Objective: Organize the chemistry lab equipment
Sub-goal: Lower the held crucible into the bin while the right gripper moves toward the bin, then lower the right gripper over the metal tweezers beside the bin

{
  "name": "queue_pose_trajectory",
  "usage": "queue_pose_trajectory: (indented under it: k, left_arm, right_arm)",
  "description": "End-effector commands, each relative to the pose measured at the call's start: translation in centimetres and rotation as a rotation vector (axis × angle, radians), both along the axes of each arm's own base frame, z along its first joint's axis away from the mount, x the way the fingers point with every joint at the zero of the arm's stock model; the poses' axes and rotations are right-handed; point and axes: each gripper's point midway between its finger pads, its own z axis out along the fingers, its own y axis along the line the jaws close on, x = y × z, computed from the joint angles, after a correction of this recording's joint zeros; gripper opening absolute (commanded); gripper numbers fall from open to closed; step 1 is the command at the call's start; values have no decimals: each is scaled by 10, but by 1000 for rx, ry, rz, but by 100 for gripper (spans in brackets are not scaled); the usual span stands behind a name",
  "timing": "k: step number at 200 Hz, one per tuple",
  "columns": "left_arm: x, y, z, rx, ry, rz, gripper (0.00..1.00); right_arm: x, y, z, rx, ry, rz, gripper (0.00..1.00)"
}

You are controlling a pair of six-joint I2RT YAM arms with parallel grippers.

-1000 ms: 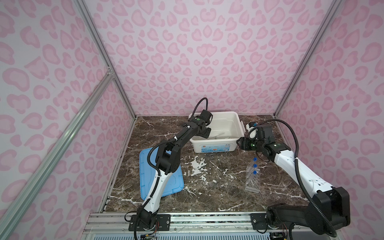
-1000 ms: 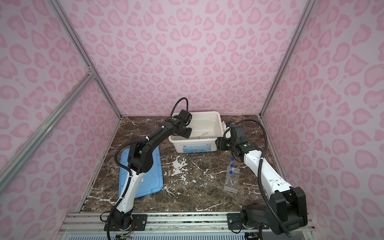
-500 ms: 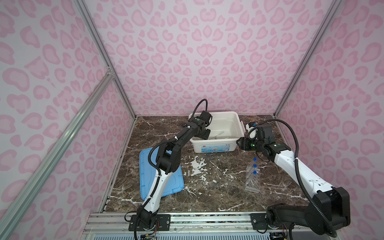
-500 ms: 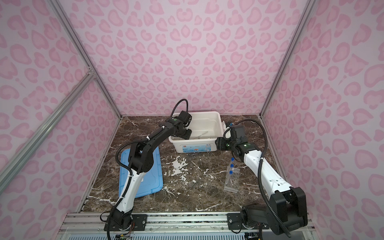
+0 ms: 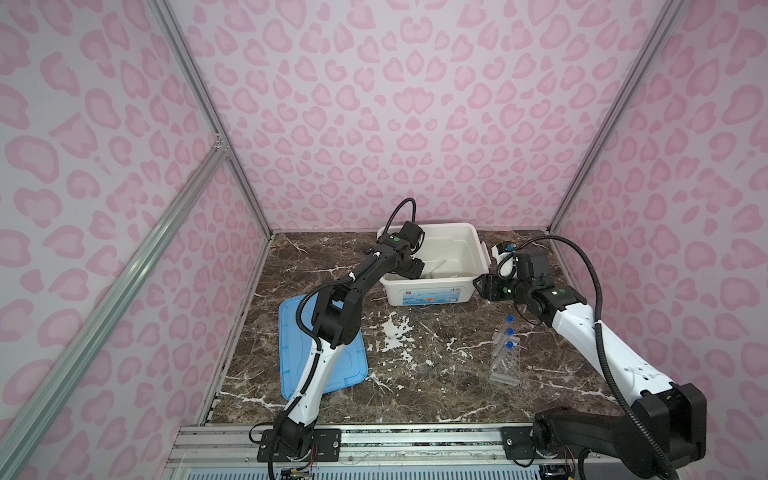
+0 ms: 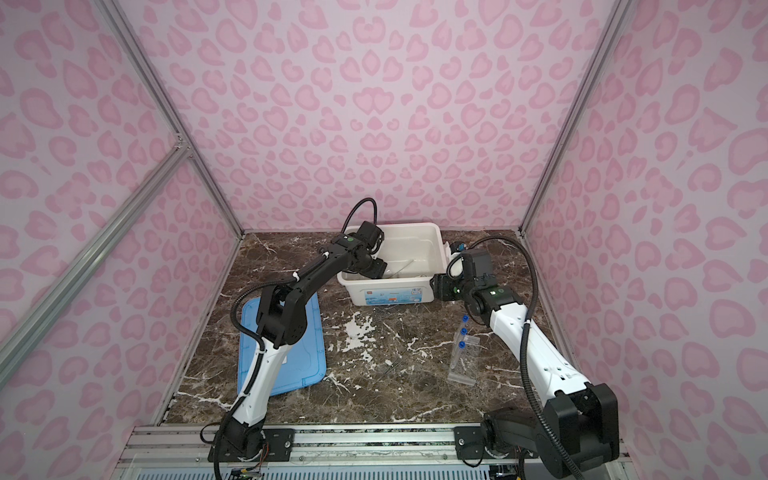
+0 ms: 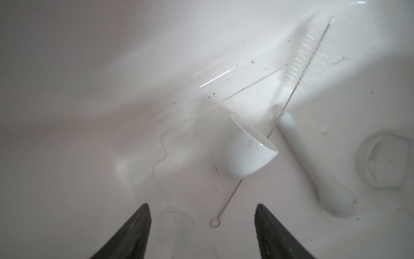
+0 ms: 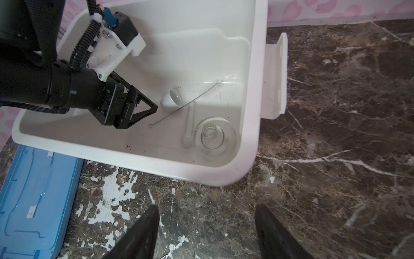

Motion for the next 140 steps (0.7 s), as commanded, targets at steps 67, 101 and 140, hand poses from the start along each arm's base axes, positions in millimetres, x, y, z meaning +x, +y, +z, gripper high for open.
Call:
queue_pose_trajectory:
  k: [67, 101, 140]
  left_arm:
    - [4, -5, 139, -180, -249, 22, 98]
    - [3, -2, 184, -229, -341, 23, 98]
    - [-4, -2, 210, -273, -378, 15, 98]
  right_arm:
    - [-43, 52, 19, -229, -217, 364, 78]
    - [-67, 71, 10, -294, -271, 517, 77]
    - [-81, 79, 3, -283, -268, 576, 77]
